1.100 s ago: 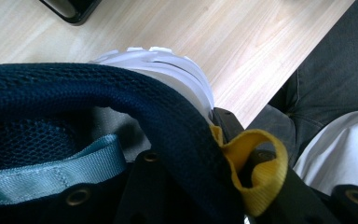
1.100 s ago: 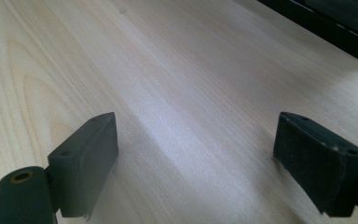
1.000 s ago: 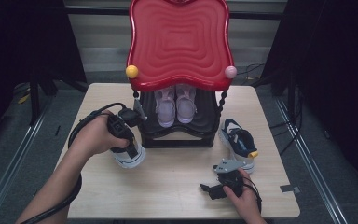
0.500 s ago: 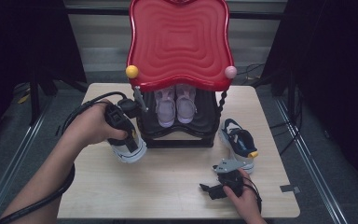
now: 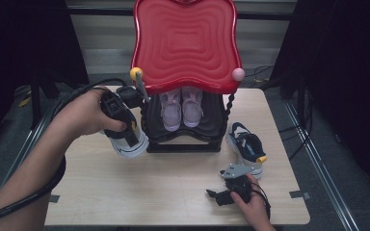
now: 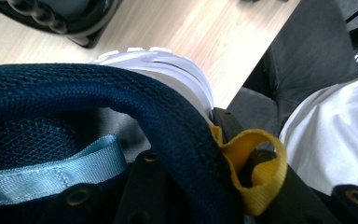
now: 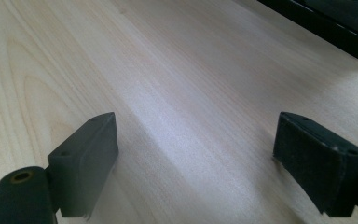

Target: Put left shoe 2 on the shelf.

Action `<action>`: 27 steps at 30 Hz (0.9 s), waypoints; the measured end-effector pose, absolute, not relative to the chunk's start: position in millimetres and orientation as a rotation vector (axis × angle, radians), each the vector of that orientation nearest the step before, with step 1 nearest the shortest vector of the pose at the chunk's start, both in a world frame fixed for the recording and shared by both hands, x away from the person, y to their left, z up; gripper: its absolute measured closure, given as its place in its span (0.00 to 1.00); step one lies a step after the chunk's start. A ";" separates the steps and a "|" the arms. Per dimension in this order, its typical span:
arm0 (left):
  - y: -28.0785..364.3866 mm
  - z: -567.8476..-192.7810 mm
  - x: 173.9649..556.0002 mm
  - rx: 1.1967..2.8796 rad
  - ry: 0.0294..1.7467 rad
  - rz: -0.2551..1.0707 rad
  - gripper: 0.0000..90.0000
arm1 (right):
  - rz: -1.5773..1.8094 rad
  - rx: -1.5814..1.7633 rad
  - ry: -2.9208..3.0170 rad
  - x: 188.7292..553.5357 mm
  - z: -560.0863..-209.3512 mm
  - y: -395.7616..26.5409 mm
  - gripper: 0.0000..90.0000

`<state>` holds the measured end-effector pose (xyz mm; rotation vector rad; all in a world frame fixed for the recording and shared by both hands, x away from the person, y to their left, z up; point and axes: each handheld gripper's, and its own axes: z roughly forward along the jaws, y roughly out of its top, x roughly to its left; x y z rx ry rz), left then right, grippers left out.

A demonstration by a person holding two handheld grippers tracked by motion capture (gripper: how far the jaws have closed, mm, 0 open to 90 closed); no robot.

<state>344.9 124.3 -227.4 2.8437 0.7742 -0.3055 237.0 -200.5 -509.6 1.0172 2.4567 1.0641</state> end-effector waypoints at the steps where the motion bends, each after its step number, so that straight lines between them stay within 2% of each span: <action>1: 124.4 -224.3 344.5 2.843 0.774 -0.308 0.84 | 1.064 1.017 2.457 237.0 -509.6 -200.5 0.15; 27: 117.3 -139.1 353.8 2.884 0.704 -0.153 0.84 | 1.064 1.013 2.460 237.1 -509.8 -200.6 0.15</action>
